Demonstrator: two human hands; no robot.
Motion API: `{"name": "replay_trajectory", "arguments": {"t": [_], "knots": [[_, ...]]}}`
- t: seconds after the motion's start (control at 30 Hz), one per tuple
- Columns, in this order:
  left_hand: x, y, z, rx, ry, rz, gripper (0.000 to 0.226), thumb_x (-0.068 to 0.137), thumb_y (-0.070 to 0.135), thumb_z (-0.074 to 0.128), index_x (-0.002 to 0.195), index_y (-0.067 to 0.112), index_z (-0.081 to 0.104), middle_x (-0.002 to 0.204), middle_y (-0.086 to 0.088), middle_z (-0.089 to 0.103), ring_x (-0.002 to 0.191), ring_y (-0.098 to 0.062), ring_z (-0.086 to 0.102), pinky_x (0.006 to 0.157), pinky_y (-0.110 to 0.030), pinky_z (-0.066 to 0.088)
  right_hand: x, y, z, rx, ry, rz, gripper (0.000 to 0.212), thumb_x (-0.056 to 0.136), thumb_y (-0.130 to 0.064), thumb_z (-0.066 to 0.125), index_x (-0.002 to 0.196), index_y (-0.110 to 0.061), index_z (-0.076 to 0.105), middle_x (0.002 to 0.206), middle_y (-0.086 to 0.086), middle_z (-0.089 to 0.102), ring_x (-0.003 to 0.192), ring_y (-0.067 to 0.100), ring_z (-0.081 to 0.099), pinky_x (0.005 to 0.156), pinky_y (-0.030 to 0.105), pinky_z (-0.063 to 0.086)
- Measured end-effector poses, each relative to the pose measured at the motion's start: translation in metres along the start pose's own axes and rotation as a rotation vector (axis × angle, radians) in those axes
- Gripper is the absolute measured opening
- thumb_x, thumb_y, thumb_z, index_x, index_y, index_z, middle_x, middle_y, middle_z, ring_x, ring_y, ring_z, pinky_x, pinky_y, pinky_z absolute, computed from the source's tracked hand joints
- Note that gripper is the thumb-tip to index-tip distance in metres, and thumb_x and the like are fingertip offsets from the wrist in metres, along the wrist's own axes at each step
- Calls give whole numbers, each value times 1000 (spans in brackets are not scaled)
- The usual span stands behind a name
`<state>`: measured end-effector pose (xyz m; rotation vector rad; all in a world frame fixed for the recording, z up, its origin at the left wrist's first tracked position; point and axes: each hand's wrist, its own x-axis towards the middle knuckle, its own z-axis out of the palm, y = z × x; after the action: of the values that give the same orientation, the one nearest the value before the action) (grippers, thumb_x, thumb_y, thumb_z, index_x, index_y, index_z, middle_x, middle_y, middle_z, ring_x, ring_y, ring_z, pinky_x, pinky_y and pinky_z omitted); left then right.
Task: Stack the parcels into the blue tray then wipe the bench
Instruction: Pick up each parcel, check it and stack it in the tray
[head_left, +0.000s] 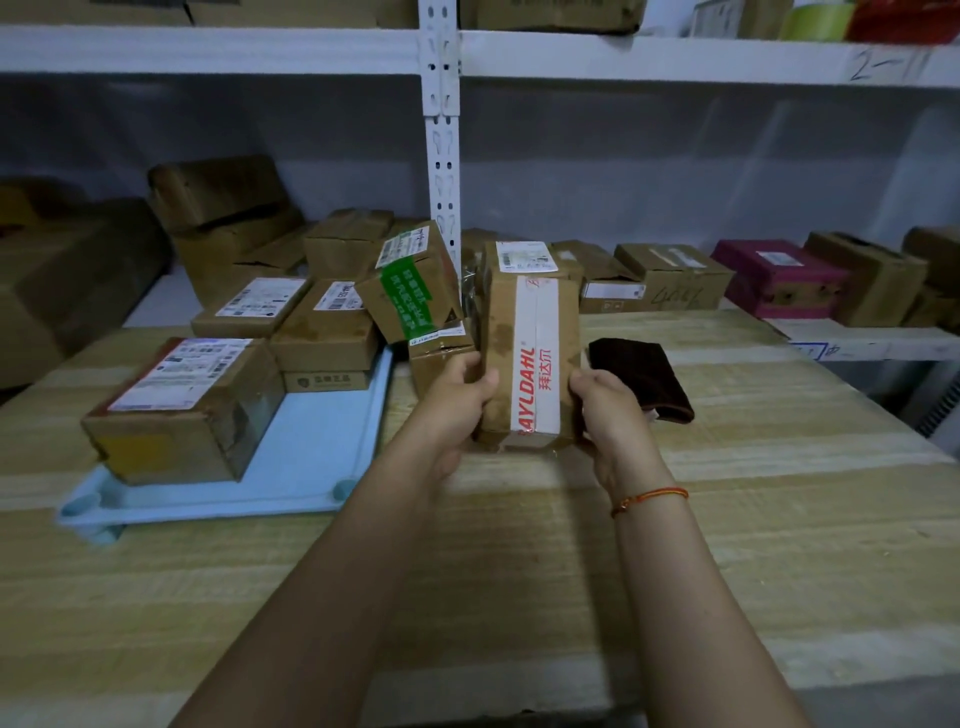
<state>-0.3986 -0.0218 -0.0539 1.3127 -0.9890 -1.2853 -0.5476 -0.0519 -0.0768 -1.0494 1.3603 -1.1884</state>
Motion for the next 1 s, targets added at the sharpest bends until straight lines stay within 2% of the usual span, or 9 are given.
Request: {"name": "replay_trajectory", "arguments": {"t": [0.13, 0.27, 0.33, 0.47, 0.57, 0.63, 0.77, 0.9, 1.0], "knots": [[-9, 0, -15, -116, -14, 32, 38, 101, 10, 48, 139, 15, 46, 103, -4, 71, 80, -14, 70, 54, -24, 55, -2, 0, 7, 34, -33, -70, 11, 96, -25, 55, 96, -20, 65, 108, 5, 71, 95, 19, 66, 73, 30, 48], [-13, -4, -27, -172, 2, 84, 47, 98, 5, 51, 144, 13, 41, 119, -16, 66, 88, -17, 68, 60, -22, 55, -9, 0, 16, 46, -63, -107, 28, 94, -28, 57, 118, -14, 64, 119, 7, 68, 107, 22, 65, 92, 42, 54], [-15, -4, -32, -193, -9, 104, 48, 97, 3, 52, 143, 12, 41, 120, -19, 65, 89, -18, 68, 65, -25, 57, -13, -2, 18, 51, -73, -134, 31, 94, -27, 57, 122, -13, 63, 120, 8, 67, 110, 24, 64, 95, 43, 53], [-20, -3, -37, -229, -12, 151, 40, 97, 1, 51, 133, 18, 46, 93, -3, 74, 81, -12, 71, 67, -27, 56, -17, -4, 20, 56, -97, -168, 27, 96, -23, 57, 118, -10, 64, 116, 7, 69, 104, 19, 65, 80, 31, 51], [-23, 0, -38, -217, 31, 172, 37, 95, 4, 56, 127, 22, 48, 81, 8, 76, 75, -9, 73, 56, -24, 55, -21, -5, 23, 7, -68, -220, 32, 95, -24, 60, 124, -10, 61, 116, 5, 69, 108, 20, 65, 92, 38, 54], [-25, 3, -38, -204, 81, 183, 34, 93, 7, 62, 117, 26, 48, 85, 8, 76, 78, -10, 73, 55, -23, 55, -25, -4, 28, -40, -97, -266, 45, 89, -32, 68, 128, -15, 54, 114, -1, 68, 104, 13, 66, 92, 37, 56], [-28, 8, -33, -179, 185, 218, 43, 87, 7, 70, 115, 25, 43, 112, -6, 68, 99, -20, 69, 68, -29, 56, -29, 0, 42, -292, -207, -344, 103, 48, -72, 81, 133, -29, 41, 120, -4, 60, 113, 16, 59, 90, 42, 56], [-32, 11, -29, -57, 206, 277, 58, 82, 13, 76, 131, 16, 44, 119, -3, 62, 105, -18, 66, 79, -29, 58, -30, -2, 48, -329, -224, -359, 83, 47, -62, 81, 117, -31, 47, 115, -2, 60, 109, 18, 59, 86, 42, 57], [-33, 16, -30, 1, 233, 320, 42, 88, 24, 70, 126, 15, 54, 114, 1, 64, 98, -9, 65, 72, -18, 55, -34, -9, 43, -68, -279, -263, 65, 60, -48, 79, 118, -29, 56, 111, -5, 68, 103, 12, 65, 85, 31, 54]]}}
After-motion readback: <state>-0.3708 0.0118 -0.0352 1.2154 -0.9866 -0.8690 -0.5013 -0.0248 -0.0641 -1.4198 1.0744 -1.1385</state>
